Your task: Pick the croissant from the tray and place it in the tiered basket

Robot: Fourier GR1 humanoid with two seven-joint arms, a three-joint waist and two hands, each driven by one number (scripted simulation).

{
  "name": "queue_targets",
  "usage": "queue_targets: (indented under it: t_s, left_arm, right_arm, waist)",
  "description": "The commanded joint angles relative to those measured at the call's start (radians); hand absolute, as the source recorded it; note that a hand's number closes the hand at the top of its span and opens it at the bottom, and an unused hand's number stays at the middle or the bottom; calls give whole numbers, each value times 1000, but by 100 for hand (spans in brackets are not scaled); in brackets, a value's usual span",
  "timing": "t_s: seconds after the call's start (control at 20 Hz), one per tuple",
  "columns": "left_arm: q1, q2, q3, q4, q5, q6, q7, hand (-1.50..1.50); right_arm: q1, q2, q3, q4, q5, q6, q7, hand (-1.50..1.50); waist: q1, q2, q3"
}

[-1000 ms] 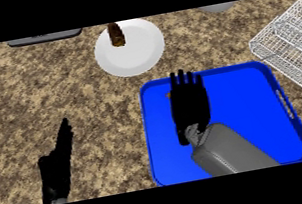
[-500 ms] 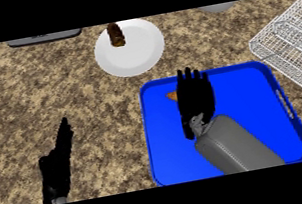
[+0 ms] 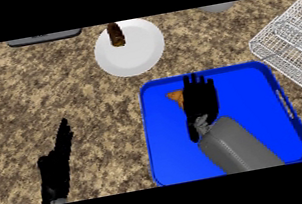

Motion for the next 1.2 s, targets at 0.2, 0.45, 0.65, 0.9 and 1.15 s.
queue_targets:
  t_s: [0.2,0.45,0.65,0.9,1.15]
  left_arm:
    - [-19,-61,-1,78,-29,-5,-22,0]
    - [52,-20,-15,-88,-44,-15,73,0]
    - [4,-31,28,18,-24,-32,5,0]
    - [50,-52,19,-19,-40,15,33,0]
    - [78,-9,94,-37,4,9,29,0]
  right_arm:
    - [-27,6,-8,120,24,-72,-68,150]
    - [-52,6,48,173,29,-125,-95,150]
    - [-77,-22,25,238,135,-187,-227,150]
    - [109,-211,-134,32,39,-221,-160,150]
    - [300,-391,-419,-72,-143,-295,-194,150]
  waist:
    - [0,3,-2]
    - [12,2,-2]
    - [4,3,-2]
    - [-56,-11,-1]
    - [-137,-25,-1]
